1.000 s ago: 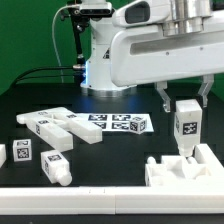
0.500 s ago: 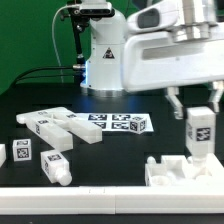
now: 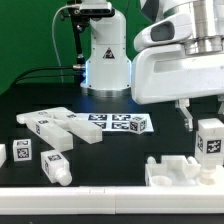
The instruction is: Assemble chair
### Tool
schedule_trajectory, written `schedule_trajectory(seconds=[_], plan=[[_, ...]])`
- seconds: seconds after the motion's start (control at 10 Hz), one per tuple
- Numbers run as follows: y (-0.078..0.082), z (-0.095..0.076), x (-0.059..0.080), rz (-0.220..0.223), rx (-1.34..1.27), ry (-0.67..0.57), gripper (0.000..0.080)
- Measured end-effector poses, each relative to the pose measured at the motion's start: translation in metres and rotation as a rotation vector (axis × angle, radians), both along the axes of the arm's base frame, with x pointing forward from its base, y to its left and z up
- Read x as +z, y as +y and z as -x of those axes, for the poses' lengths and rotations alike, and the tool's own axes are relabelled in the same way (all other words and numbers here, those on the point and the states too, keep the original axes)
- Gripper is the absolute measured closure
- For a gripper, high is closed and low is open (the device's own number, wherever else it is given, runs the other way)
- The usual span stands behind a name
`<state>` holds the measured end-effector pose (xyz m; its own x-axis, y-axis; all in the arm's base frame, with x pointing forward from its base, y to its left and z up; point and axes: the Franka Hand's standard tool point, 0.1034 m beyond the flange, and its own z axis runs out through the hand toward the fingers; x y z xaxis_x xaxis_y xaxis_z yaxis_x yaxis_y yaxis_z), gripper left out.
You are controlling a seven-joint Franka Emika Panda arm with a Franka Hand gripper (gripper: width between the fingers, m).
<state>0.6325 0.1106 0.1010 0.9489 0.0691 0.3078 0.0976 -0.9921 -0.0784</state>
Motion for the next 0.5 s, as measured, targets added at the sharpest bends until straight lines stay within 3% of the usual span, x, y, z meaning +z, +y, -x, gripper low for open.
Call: schedule_trajectory(seconds=[0.5], plan=[[-0.0014, -0.0066, -0.0033, -0.001, -0.002, -0.038, 0.0515]])
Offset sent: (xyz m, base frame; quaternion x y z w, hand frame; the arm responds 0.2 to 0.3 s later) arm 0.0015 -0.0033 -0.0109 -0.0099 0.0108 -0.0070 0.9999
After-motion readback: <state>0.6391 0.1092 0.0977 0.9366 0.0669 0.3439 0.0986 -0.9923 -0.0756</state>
